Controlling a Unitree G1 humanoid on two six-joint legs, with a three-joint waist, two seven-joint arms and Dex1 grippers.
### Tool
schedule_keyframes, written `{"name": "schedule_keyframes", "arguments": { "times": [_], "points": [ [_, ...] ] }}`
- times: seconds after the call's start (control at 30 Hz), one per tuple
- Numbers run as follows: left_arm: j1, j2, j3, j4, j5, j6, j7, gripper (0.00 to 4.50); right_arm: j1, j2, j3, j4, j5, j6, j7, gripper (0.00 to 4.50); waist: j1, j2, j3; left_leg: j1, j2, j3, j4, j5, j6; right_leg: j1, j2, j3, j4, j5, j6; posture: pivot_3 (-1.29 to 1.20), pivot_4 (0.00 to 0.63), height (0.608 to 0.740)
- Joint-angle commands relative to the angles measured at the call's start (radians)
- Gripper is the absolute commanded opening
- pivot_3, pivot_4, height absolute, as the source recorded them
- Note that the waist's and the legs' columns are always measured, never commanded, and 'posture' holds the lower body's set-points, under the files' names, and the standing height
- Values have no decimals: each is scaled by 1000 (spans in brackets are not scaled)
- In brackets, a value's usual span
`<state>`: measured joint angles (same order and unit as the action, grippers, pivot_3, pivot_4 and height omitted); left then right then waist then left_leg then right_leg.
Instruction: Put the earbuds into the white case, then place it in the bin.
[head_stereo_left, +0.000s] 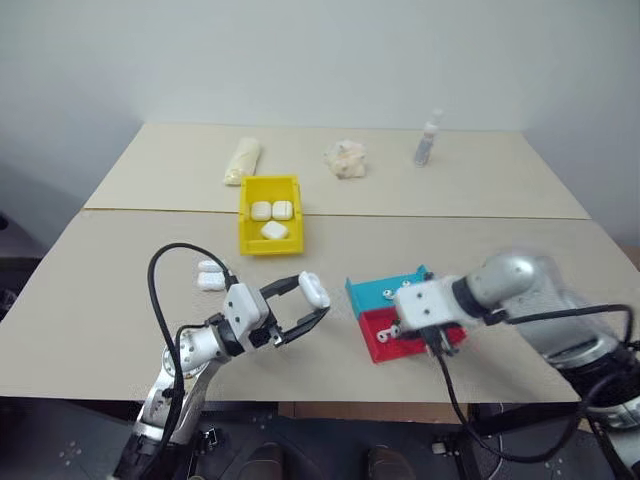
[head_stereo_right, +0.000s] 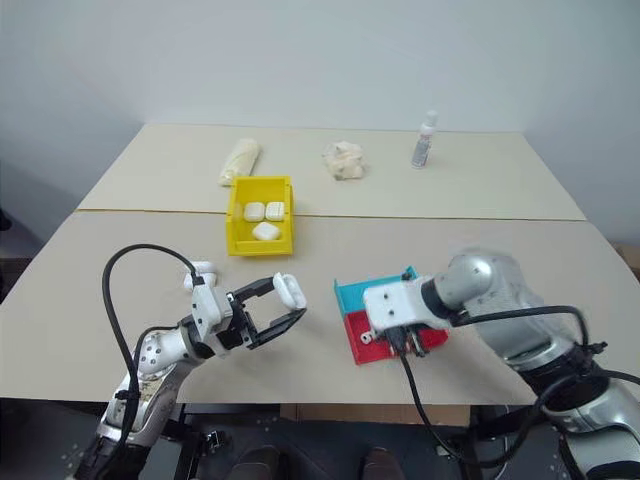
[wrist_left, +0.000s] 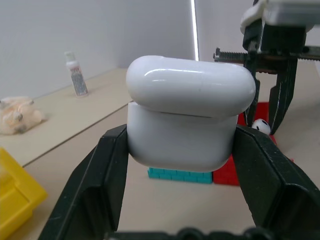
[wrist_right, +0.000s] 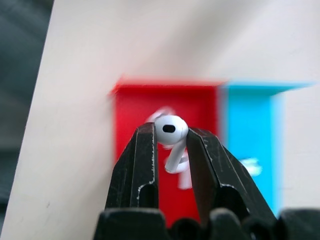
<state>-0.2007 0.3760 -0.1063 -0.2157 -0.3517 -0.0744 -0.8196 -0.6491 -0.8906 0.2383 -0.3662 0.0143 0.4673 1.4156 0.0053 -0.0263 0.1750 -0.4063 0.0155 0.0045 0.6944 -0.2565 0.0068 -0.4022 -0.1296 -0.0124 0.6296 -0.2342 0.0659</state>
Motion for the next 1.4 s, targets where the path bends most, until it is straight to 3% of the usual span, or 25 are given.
{"name": "schedule_keyframes", "arguments": {
  "times": [0.03, 0.27, 0.4, 0.7, 1.4],
  "points": [
    [-46, -20, -8, -75, -57, 29, -9, 2836, -32, 36, -212, -52, 156, 128, -88, 741, 4, 0, 0, 0, 0, 0, 0, 0, 0, 0, 0, 0, 0, 0, 0, 0, 150, 740],
    [-92, -15, -6, -132, -161, 112, -62, 2836, -39, 196, -472, -66, 401, 105, -283, 741, 3, 0, 0, 0, 0, 1, 0, 0, 0, 0, 0, 0, 0, 0, 0, 0, 150, 740],
    [-137, -21, 23, -182, -284, 213, -46, 2836, -47, 321, -572, -80, 646, 72, -308, 741, 3, 0, 0, 0, 0, 0, 0, 0, 0, 0, 0, 0, 1, 0, 0, 0, 150, 740],
    [-180, 33, 80, -226, -465, 344, -126, 2836, -30, 414, -479, -41, 706, -144, -250, 741, -10, 0, 0, 1, 0, -1, -1, 0, 1, 0, 1, 1, 1, 0, 0, 0, 150, 740],
    [-200, -18, 72, -184, -497, 362, -222, 2836, -23, 438, -318, 28, 693, -257, -226, 741, -15, 0, 0, 1, 0, -1, -1, 0, 1, 0, 1, 1, 0, 0, 0, 0, 150, 740]
  ]
}}
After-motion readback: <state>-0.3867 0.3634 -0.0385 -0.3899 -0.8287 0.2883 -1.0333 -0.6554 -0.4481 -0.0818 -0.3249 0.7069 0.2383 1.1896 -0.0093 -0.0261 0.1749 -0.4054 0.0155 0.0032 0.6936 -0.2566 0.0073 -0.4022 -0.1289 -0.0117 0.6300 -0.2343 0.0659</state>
